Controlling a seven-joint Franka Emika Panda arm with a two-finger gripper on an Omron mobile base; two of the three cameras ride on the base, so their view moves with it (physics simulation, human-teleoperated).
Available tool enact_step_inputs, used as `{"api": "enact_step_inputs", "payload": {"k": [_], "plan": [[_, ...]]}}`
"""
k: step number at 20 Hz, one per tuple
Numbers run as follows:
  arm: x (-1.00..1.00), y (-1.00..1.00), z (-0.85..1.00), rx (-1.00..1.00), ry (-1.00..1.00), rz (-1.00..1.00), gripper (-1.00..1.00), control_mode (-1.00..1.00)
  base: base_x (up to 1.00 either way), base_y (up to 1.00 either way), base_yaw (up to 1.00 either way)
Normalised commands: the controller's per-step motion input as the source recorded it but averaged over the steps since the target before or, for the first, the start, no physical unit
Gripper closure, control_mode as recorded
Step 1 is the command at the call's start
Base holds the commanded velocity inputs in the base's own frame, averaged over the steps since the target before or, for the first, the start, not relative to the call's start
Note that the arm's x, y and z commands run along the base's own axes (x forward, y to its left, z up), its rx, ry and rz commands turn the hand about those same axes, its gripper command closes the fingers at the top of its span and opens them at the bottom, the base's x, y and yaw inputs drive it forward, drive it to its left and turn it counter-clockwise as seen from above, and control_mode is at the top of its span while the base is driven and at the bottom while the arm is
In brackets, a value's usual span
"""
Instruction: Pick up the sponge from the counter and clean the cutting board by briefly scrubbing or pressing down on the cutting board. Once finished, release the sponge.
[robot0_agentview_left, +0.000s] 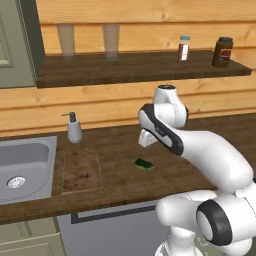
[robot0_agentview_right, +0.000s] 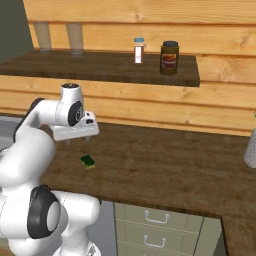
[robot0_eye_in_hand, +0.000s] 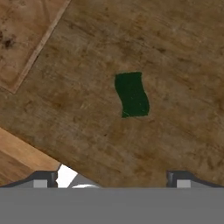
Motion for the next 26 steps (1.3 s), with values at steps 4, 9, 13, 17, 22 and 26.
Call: {"api": "enact_step_inputs", "payload": {"k": [4,9,13,17,22,26], "plan": [[0.00,0.03,-0.52,0.00,0.00,0.00,-1.00,-1.00,0.00,0.00,0.00],[0.03,0.00,-0.47,0.00,0.00,0.00,-1.00,-1.00,0.00,0.00,0.00],[0.21,0.00,-0.46,0.00,0.05,0.00,-1.00,-1.00,0.00,0.00,0.00],[0.27,0.00,-0.42,0.00,0.06,0.00,-1.00,-1.00,0.00,0.00,0.00],[0.29,0.00,-0.32,0.00,0.05,0.00,-1.00,-1.00,0.00,0.00,0.00],[0.31,0.00,-0.25,0.00,0.04,0.00,-1.00,-1.00,0.00,0.00,0.00]]}}
